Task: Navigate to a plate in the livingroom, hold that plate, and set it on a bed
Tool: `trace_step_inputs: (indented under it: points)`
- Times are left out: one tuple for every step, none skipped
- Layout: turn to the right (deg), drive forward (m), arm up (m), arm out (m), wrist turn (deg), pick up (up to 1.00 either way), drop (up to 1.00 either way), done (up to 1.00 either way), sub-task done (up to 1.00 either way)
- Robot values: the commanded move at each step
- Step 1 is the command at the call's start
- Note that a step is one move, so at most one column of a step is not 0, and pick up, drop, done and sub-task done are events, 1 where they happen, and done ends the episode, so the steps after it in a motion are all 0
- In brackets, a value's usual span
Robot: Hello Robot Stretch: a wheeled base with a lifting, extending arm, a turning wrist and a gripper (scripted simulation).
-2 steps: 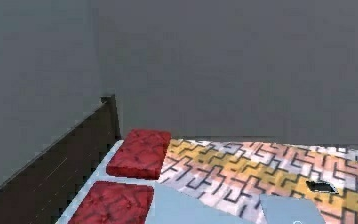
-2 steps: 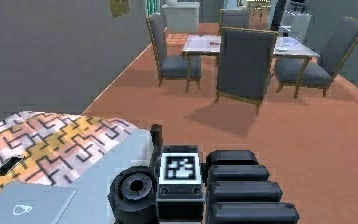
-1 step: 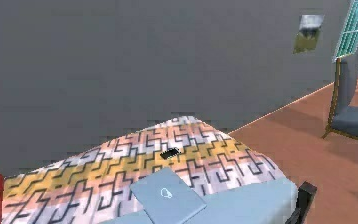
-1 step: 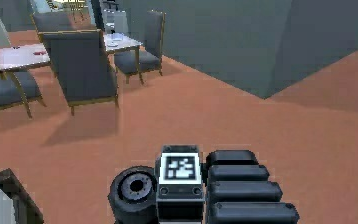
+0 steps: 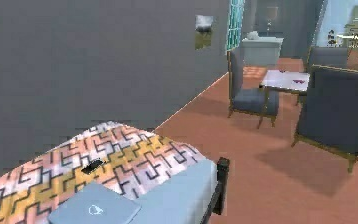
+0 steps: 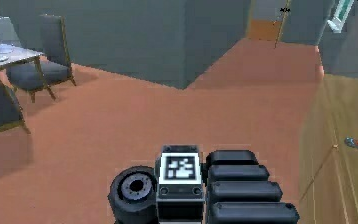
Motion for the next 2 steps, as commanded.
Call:
trace_step_inputs:
  points:
    - [-45.0, 0.0, 0.0, 0.0, 0.0, 0.0, 0.0, 0.0, 0.0]
    - [-45.0, 0.0, 0.0, 0.0, 0.0, 0.0, 0.0, 0.0, 0.0]
